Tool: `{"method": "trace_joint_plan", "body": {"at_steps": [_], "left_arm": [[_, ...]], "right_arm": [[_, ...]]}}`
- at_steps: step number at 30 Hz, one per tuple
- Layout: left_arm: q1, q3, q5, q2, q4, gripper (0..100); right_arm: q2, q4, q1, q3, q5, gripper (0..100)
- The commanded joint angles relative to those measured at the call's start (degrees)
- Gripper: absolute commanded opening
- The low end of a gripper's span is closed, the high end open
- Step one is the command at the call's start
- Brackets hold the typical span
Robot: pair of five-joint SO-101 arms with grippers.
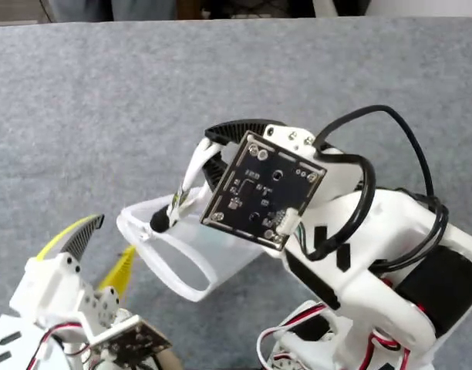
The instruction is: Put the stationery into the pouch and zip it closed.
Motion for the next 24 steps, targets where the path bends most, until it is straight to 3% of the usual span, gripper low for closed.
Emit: {"method": "trace_joint_plan", "body": {"at_steps": [1,13,24], "left_arm": [[1.98,3.74,-0.62,-0.18,-1.05,29],[12.35,10.15,-0.7,-0.26,-1.05,29],[13.58,12.0,-0.79,-0.35,-1.49,22]], "right_arm": [[0.13,0.26,-0.79,-1.36,-0.62,1.2],[0.04,0.53,-0.88,-1.36,-0.53,1.2],[-0.22,0.18,-0.44,-4.09,-0.18,1.2]]}}
